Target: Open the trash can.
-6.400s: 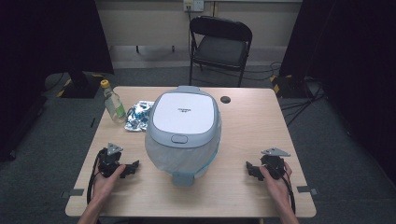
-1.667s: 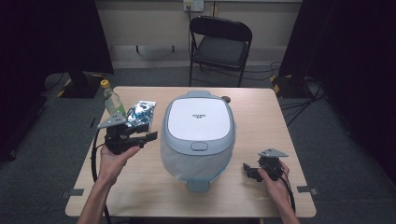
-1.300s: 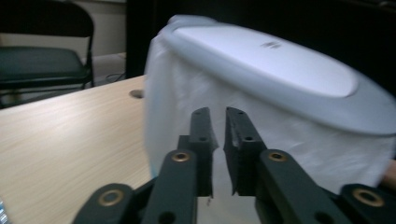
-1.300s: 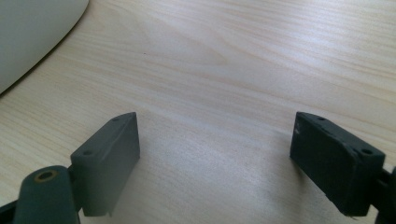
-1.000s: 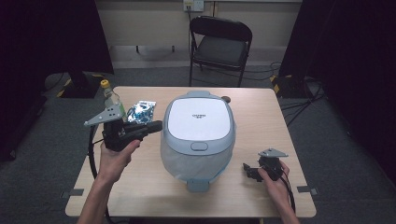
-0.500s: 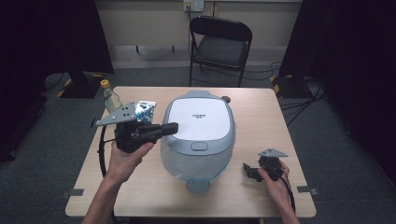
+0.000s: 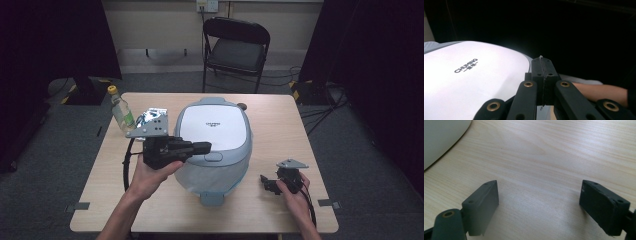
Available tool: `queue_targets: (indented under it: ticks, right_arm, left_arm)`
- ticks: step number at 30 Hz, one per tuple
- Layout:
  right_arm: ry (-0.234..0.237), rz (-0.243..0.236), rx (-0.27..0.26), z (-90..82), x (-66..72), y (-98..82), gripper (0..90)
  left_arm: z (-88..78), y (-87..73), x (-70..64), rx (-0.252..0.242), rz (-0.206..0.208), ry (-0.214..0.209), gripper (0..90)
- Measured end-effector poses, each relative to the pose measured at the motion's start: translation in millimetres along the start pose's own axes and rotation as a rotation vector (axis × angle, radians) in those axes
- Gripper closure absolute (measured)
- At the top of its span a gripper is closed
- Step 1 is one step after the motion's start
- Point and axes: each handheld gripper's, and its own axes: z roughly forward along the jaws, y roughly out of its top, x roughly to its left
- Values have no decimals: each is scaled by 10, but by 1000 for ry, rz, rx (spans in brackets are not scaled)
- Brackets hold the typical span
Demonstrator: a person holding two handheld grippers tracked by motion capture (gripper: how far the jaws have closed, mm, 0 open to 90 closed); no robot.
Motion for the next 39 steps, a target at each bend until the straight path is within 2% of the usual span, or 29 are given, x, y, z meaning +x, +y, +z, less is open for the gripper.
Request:
queue_targets:
  ticks: [3, 6, 9, 11, 13, 15, 16, 18, 20, 25, 27, 29, 31, 39]
  right_arm:
    - [0, 0, 0, 0, 0, 0, 147]
    - [0, 0, 0, 0, 0, 0, 147]
    - [0, -1, 0, 0, 0, 0, 147]
    - [0, -1, 0, 0, 0, 0, 147]
    - [0, 0, 0, 0, 0, 0, 147]
    - [0, -1, 0, 0, 0, 0, 147]
    - [0, -1, 0, 0, 0, 0, 147]
    - [0, -1, 0, 0, 0, 0, 147]
    - [0, 0, 0, 0, 0, 0, 147]
    - [0, -1, 0, 0, 0, -1, 147]
    - [0, 0, 0, 0, 0, -1, 147]
    - [0, -1, 0, 0, 0, -1, 147]
    - [0, 0, 0, 0, 0, -1, 147]
    - [-1, 0, 0, 0, 1, -1, 147]
  left_arm:
    - [47, -3, -17, 17, 9, -6, 900]
    - [106, -25, -28, 59, 31, 17, 900]
    - [124, -49, -23, 65, 33, 26, 900]
    - [133, -64, -22, 68, 27, 14, 900]
    - [153, -78, -35, 88, 43, 39, 900]
    - [161, -83, -36, 82, 34, 34, 900]
    - [155, -74, -42, 90, 42, 52, 900]
    - [155, -74, -40, 92, 49, 52, 900]
    - [153, -80, -49, 84, 55, 70, 900]
    - [150, -91, -41, 84, 51, 59, 900]
    - [154, -93, -41, 97, 50, 26, 900]
    - [150, -90, -86, 104, 78, 59, 900]
    - [156, -80, -105, 109, 84, 73, 900]
    - [144, -89, -52, 96, 51, 41, 900]
